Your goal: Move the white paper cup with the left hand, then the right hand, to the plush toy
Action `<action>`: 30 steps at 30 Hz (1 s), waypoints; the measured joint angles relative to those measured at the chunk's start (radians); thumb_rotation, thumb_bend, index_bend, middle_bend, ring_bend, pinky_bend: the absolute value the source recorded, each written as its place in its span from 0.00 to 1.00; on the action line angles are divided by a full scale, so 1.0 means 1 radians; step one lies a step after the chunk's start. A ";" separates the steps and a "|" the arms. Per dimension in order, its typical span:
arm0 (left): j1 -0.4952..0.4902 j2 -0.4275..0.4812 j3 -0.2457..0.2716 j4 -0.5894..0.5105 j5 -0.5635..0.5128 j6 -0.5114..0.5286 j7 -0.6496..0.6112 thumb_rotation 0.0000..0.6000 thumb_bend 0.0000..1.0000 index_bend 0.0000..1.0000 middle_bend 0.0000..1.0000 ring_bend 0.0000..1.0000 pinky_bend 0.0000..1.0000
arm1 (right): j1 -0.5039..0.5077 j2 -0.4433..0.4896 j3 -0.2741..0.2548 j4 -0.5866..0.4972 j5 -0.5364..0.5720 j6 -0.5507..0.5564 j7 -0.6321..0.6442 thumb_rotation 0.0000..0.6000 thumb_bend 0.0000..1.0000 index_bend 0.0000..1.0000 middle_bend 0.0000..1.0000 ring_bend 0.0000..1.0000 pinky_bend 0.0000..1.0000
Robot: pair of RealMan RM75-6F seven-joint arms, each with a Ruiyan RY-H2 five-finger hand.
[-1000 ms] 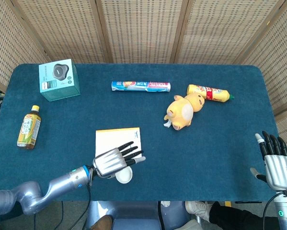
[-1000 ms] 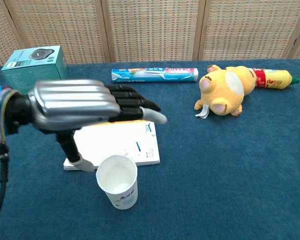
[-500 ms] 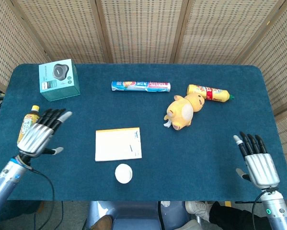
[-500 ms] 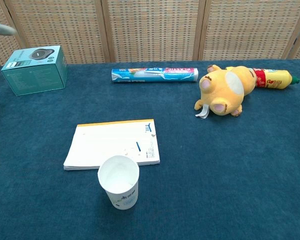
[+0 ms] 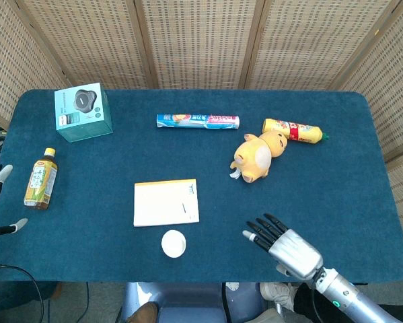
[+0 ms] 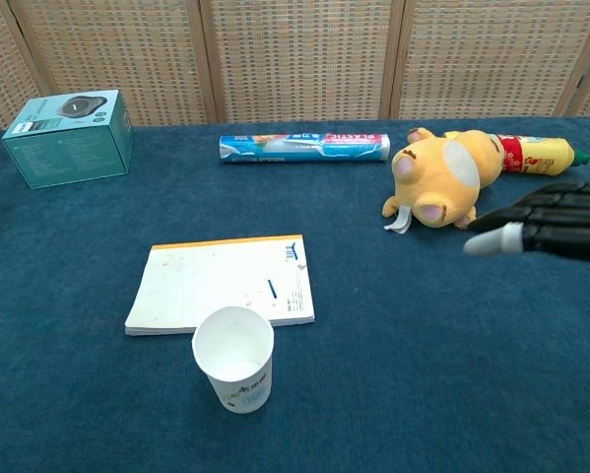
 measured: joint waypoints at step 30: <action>-0.021 0.001 -0.036 0.005 0.017 -0.138 0.005 1.00 0.11 0.00 0.00 0.00 0.00 | 0.434 -0.624 0.306 0.112 0.650 -0.457 -0.670 1.00 0.00 0.10 0.01 0.00 0.00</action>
